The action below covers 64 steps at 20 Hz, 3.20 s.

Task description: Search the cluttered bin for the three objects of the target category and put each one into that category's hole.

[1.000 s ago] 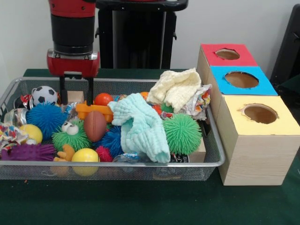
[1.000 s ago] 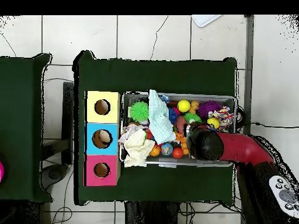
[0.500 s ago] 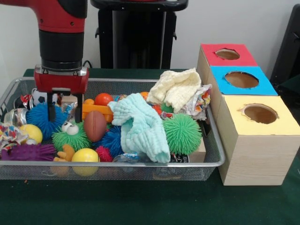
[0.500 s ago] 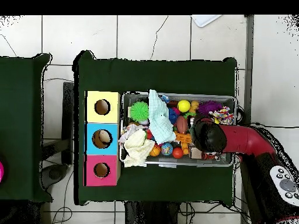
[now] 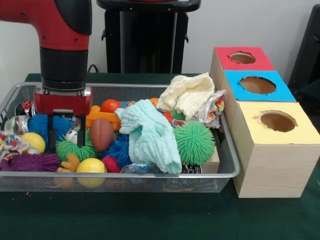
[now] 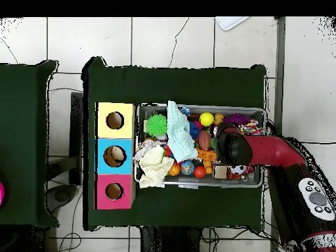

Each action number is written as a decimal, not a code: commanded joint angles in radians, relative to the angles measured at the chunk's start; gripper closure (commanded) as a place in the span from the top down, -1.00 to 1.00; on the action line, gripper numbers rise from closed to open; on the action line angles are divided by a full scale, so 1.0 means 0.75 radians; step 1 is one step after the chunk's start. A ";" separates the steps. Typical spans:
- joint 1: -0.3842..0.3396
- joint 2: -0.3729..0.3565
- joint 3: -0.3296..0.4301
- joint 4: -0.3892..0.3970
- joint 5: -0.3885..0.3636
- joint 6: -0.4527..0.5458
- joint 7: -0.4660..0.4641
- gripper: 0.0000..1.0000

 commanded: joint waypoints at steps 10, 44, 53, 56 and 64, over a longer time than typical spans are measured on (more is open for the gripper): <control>-0.022 0.226 0.057 -0.151 -0.165 -0.134 -0.058 1.00; -0.326 0.584 0.380 -0.092 0.208 0.128 -0.109 1.00; -0.366 0.602 0.447 -0.045 0.234 0.132 -0.100 -1.00; -0.369 0.606 0.454 -0.042 0.247 0.143 -0.096 -1.00; -0.373 0.557 0.465 0.013 0.257 0.143 -0.057 -1.00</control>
